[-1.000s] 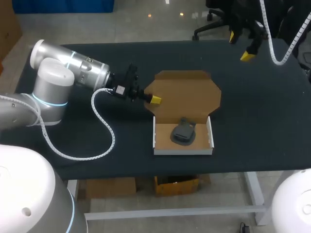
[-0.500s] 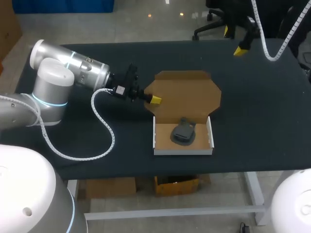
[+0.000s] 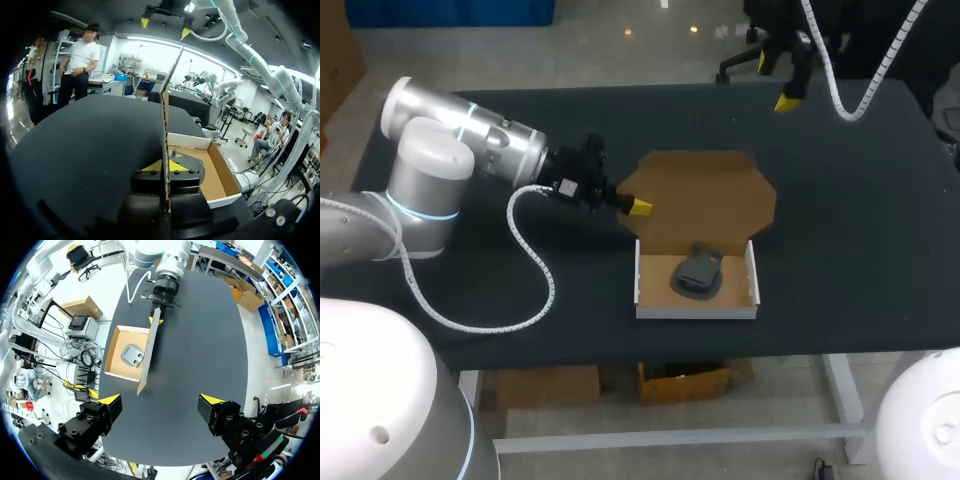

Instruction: Assemble the packaging by folding the flat box into shape, placing the metal phone stand inside, and closing the box properly

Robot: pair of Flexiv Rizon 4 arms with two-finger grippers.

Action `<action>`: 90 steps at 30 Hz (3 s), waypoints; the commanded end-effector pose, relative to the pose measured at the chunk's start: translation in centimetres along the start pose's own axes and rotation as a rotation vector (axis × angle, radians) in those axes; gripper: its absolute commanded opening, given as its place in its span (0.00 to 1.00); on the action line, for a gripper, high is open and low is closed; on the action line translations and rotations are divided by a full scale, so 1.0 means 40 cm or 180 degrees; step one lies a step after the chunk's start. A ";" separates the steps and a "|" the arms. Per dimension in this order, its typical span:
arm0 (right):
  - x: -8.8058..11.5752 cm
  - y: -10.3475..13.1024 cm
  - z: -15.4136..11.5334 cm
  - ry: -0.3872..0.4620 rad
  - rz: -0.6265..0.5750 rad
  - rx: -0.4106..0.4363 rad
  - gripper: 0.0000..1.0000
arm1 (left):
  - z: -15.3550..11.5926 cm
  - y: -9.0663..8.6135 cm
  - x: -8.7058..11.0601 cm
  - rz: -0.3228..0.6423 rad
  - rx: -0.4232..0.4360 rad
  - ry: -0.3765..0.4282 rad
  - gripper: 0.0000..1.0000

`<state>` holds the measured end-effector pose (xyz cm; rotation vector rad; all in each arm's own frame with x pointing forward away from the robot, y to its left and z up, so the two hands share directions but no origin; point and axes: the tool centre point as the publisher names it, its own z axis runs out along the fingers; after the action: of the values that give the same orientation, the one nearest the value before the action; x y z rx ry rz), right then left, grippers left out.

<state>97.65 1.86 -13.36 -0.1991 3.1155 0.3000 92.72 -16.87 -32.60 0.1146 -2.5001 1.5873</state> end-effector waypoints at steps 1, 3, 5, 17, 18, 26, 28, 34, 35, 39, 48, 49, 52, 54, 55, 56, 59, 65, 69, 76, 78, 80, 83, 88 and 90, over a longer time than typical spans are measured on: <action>-0.005 0.010 0.001 0.0041 -0.0034 0.0018 1.00 | -0.002 0.008 0.034 0.0167 -0.0039 -0.0162 0.00; -0.005 0.010 0.001 0.0044 -0.0045 0.0017 1.00 | -0.002 0.008 0.039 0.0263 -0.0021 -0.0159 0.00; -0.005 0.010 0.001 0.0046 -0.0052 0.0017 1.00 | -0.004 0.007 0.045 0.0352 -0.0012 -0.0184 0.00; -0.005 0.022 -0.002 0.0042 -0.0096 0.0027 1.00 | -0.004 0.002 0.051 0.0590 0.0035 -0.0255 0.00; -0.005 0.022 -0.002 0.0042 -0.0099 0.0029 1.00 | -0.004 0.001 0.051 0.0605 0.0045 -0.0255 0.00; -0.005 0.036 -0.001 0.0046 -0.0123 0.0037 1.00 | -0.003 0.004 0.052 0.0683 0.0112 -0.0342 0.00; -0.006 0.039 0.001 0.0043 -0.0119 0.0039 1.00 | -0.005 0.005 0.051 0.0694 0.0132 -0.0348 0.00; -0.008 0.046 0.004 0.0029 -0.0051 0.0033 1.00 | -0.006 0.009 0.051 0.0714 0.0128 -0.0401 0.00; -0.008 0.047 0.005 0.0026 -0.0037 0.0034 1.00 | -0.007 0.010 0.051 0.0707 0.0128 -0.0419 0.00; -0.009 0.052 0.007 0.0018 -0.0006 0.0039 1.00 | -0.008 0.013 0.049 0.0712 0.0117 -0.0447 0.00; -0.003 0.061 0.007 -0.0054 0.0036 0.0054 1.00 | -0.015 0.008 0.059 0.0771 0.0102 -0.0526 0.00; -0.003 0.061 0.007 -0.0053 0.0034 0.0053 1.00 | -0.015 0.007 0.061 0.0779 0.0098 -0.0542 0.00; -0.003 0.062 0.008 -0.0049 0.0028 0.0054 1.00 | -0.017 0.003 0.064 0.0808 0.0095 -0.0568 0.00; -0.004 0.063 0.009 -0.0046 0.0024 0.0052 1.00 | -0.018 0.002 0.065 0.0815 0.0104 -0.0575 0.00; -0.004 0.063 0.009 -0.0044 0.0025 0.0052 1.00 | -0.018 0.002 0.065 0.0818 0.0104 -0.0589 0.00; -0.004 0.063 0.010 -0.0042 0.0025 0.0052 1.00 | -0.018 0.002 0.066 0.0820 0.0104 -0.0600 0.00; -0.004 0.064 0.010 -0.0037 0.0026 0.0053 1.00 | -0.016 0.004 0.068 0.0819 0.0109 -0.0621 0.00; -0.006 0.065 0.010 -0.0037 0.0024 0.0058 1.00 | -0.015 0.006 0.069 0.0819 0.0093 -0.0669 0.00; -0.008 0.068 0.012 -0.0030 0.0025 0.0058 1.00 | -0.014 0.009 0.070 0.0824 0.0087 -0.0716 0.00; -0.009 0.072 0.013 -0.0026 0.0016 0.0063 1.00 | -0.016 0.014 0.073 0.0842 0.0089 -0.0789 0.00; -0.009 0.072 0.013 -0.0025 0.0013 0.0065 1.00 | -0.016 0.016 0.073 0.0841 0.0088 -0.0796 0.00; -0.009 0.073 0.014 -0.0026 0.0012 0.0065 1.00 | -0.016 0.016 0.073 0.0846 0.0086 -0.0805 0.00; -0.008 0.074 0.014 -0.0028 0.0021 0.0071 1.00 | -0.017 0.017 0.075 0.0856 0.0084 -0.0823 0.00; -0.007 0.080 0.019 -0.0054 0.0098 0.0121 1.00 | -0.017 0.018 0.076 0.0862 0.0075 -0.0833 0.00; -0.006 0.082 0.020 -0.0077 0.0160 0.0152 1.00 | -0.017 0.018 0.076 0.0862 0.0075 -0.0833 0.00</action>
<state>97.72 4.90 -13.51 -0.1401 3.1113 0.2484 89.82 -15.86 -32.26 -0.0163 -2.7967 1.8046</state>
